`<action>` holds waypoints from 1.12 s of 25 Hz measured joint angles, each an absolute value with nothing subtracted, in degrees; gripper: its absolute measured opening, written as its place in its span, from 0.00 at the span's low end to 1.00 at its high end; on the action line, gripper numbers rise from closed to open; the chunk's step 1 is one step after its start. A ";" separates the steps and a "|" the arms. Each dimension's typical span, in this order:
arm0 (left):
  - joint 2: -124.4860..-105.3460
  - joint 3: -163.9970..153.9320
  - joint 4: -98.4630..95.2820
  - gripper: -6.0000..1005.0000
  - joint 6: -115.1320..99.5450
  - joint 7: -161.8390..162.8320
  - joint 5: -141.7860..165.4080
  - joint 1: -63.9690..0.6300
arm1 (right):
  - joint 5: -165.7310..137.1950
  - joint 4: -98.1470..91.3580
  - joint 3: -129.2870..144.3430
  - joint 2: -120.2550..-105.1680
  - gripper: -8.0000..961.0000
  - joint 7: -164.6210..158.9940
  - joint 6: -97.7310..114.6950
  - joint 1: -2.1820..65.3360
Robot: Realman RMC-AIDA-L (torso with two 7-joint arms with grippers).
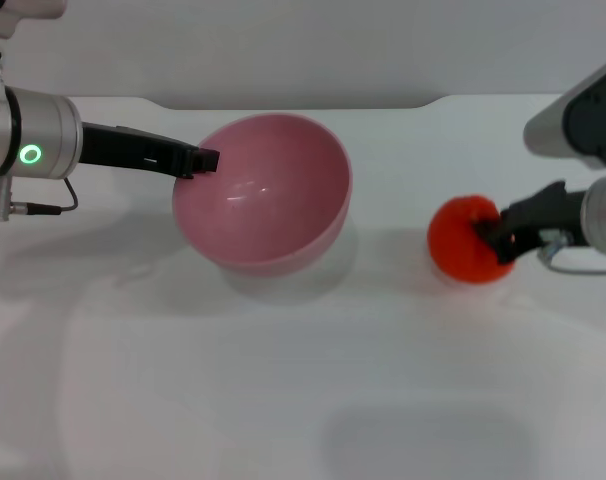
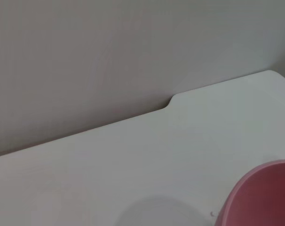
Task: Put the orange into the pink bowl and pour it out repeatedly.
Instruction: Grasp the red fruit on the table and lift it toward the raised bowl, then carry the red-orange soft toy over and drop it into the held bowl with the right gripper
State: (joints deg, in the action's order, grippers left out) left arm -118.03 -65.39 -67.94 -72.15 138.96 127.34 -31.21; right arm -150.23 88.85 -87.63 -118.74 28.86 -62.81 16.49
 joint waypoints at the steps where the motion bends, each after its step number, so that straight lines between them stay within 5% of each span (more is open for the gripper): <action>1: -118.03 -65.39 -67.94 0.05 -72.20 138.92 127.34 -31.26 | -150.21 90.70 -87.73 -118.74 0.07 28.84 -62.79 16.08; 13: -118.03 -66.68 -67.93 0.05 -72.42 139.02 127.35 -32.07 | -149.57 115.77 -88.08 -118.73 0.09 28.12 -64.26 14.80; 28: -117.96 -67.77 -67.48 0.05 -71.41 138.96 125.96 -32.34 | -142.54 115.14 -82.20 -118.82 0.14 29.07 -62.14 22.09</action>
